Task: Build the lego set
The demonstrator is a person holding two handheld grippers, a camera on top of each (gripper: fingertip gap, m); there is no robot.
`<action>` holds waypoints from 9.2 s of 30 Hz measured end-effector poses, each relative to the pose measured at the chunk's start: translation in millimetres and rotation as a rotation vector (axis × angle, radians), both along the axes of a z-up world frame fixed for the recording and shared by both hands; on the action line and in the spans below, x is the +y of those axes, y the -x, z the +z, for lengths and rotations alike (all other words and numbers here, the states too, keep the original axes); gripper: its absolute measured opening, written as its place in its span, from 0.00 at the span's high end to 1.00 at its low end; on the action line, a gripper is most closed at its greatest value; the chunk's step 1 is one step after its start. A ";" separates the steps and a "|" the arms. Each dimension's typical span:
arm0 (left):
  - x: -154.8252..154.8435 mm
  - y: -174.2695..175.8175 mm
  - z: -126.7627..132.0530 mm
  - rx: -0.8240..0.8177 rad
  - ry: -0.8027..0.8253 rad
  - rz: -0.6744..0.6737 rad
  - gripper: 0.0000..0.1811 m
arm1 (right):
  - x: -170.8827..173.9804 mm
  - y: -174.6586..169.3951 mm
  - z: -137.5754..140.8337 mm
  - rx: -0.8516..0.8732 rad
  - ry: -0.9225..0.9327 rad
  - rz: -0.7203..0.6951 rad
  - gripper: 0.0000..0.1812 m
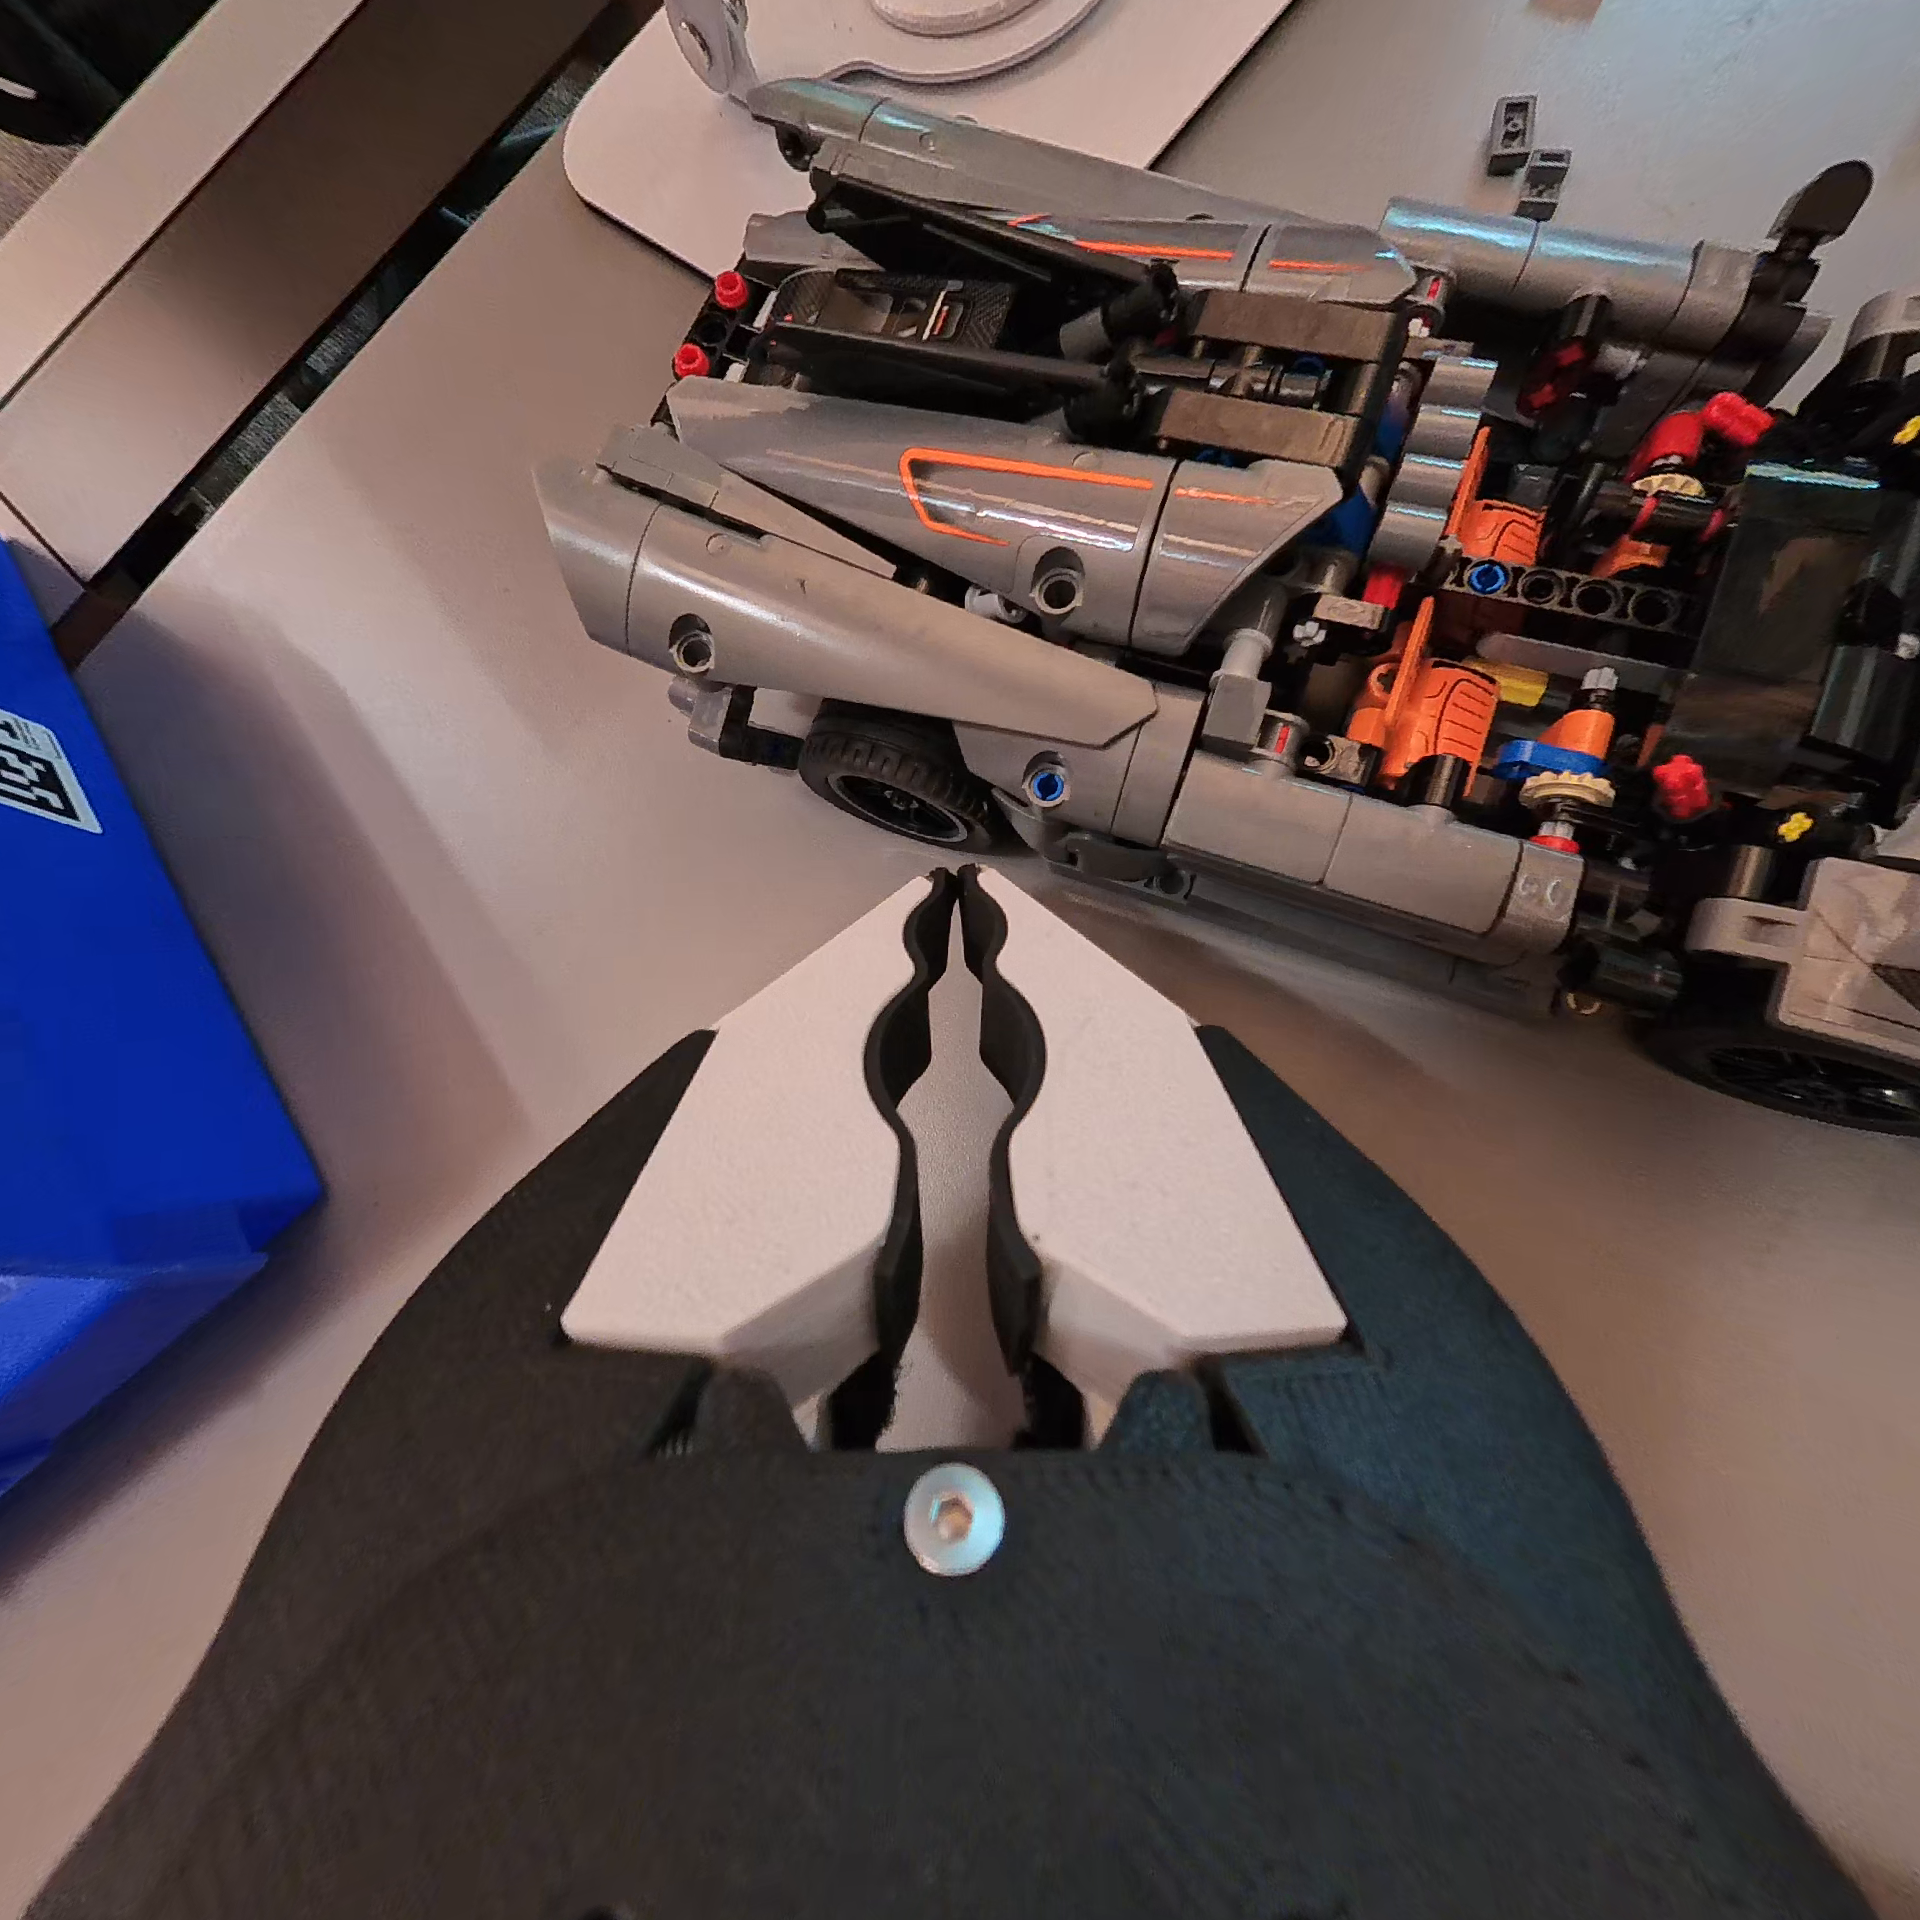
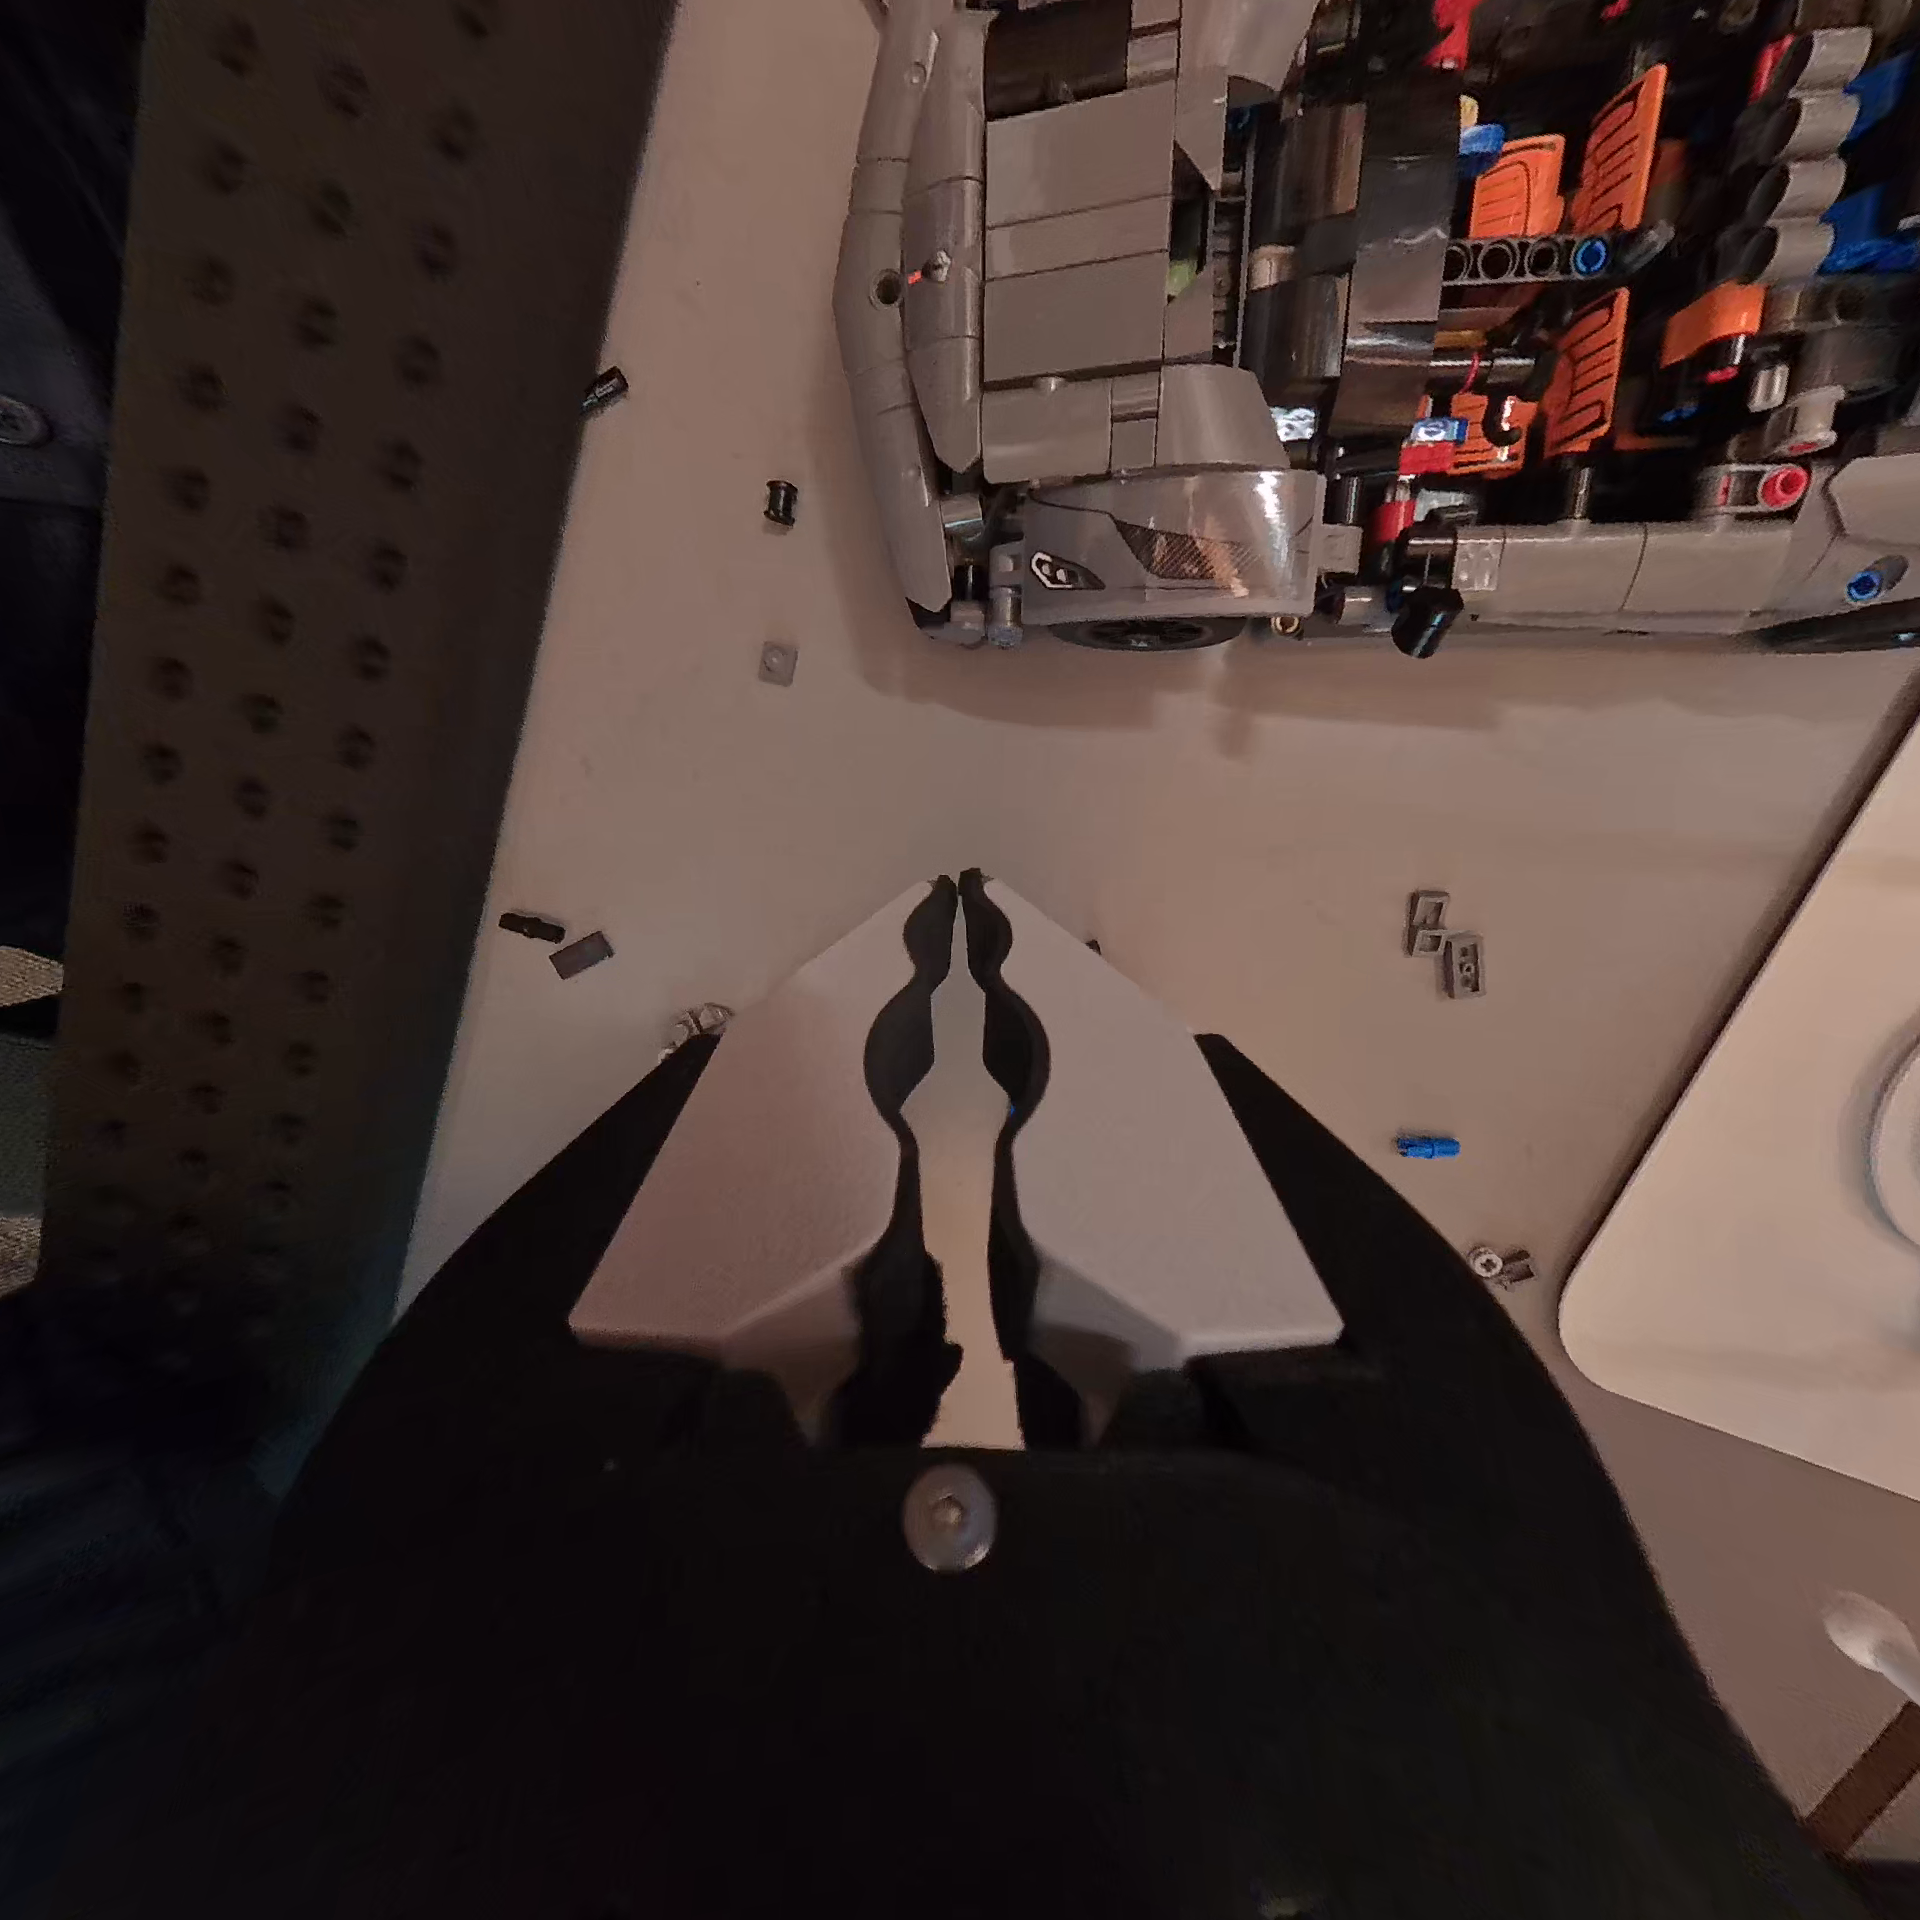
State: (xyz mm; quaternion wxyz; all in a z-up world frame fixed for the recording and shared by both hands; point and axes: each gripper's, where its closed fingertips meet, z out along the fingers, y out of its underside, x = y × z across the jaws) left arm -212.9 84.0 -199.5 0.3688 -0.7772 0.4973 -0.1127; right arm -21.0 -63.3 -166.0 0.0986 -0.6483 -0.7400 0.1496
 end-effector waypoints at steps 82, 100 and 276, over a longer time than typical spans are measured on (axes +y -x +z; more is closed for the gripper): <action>-2.0 2.7 2.5 0.005 -0.005 -0.006 1.00 | -23.8 -67.8 -38.3 0.033 0.129 -0.160 0.98; 0.5 1.8 0.7 0.013 -0.003 -0.011 1.00 | 98.4 -148.1 -26.2 0.133 -0.226 -0.645 0.95; -2.1 -1.3 -9.6 0.038 0.034 -0.020 1.00 | -67.6 -204.3 -59.9 -0.284 0.353 -0.453 0.95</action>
